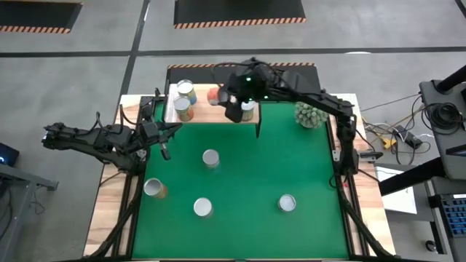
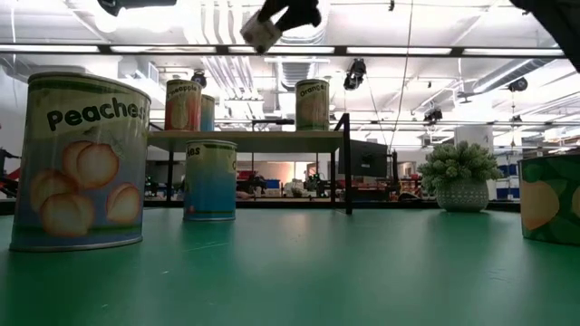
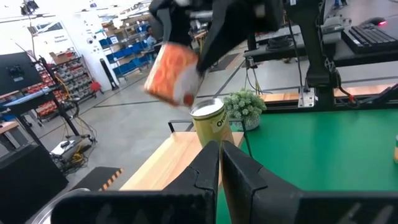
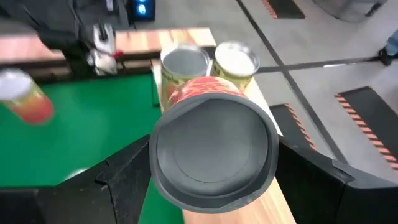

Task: Pick and place cans onto a shelf
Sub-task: Put the canned saucy meatballs on the shelf

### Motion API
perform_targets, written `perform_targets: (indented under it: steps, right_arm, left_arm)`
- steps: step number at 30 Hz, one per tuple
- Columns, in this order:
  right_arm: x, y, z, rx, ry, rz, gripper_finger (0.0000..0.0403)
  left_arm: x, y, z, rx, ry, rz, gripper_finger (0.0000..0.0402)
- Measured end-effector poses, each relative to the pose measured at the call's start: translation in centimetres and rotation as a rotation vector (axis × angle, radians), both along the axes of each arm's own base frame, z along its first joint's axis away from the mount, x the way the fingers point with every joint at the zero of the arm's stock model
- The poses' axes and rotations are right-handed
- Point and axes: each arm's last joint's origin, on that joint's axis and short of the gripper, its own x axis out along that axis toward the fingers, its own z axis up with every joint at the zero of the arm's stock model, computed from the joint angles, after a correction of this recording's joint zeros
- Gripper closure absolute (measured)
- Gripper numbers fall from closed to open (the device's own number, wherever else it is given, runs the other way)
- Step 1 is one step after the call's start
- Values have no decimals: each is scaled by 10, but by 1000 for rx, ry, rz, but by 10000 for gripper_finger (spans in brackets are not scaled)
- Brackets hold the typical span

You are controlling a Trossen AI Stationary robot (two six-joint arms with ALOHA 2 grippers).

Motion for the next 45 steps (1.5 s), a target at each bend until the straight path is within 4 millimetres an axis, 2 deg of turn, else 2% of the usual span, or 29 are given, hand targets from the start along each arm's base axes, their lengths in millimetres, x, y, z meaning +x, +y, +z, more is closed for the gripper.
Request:
perform_targets:
  steps: [8, 13, 16, 24, 30, 35, 38, 45]
  right_arm:
    - [39, -3, -51, -50, 146, 124, 115]
    - [58, -9, -84, -75, 235, 127, 115]
    - [63, -12, -95, -118, 280, 108, 115]
    - [67, -14, -105, -129, 312, 106, 90]
    - [68, -15, -105, -122, 303, 95, 68]
    - [67, -17, -104, -123, 298, 89, 67]
    - [66, -17, -101, -132, 291, 91, 72]
    - [62, -16, -79, -182, 214, 105, 77]
  left_arm:
    - [1, 0, 0, 1, 4, 0, 402]
    - [1, 0, -1, 2, 7, 0, 402]
    - [1, 0, -1, 2, 10, 0, 402]
    - [1, 0, -1, 7, 15, 0, 402]
    - [1, 0, -2, 9, 20, 0, 402]
    - [1, 0, -2, 10, 20, 0, 402]
    - [1, 0, -2, 10, 20, 0, 402]
    - [2, 0, -2, 10, 21, 0, 402]
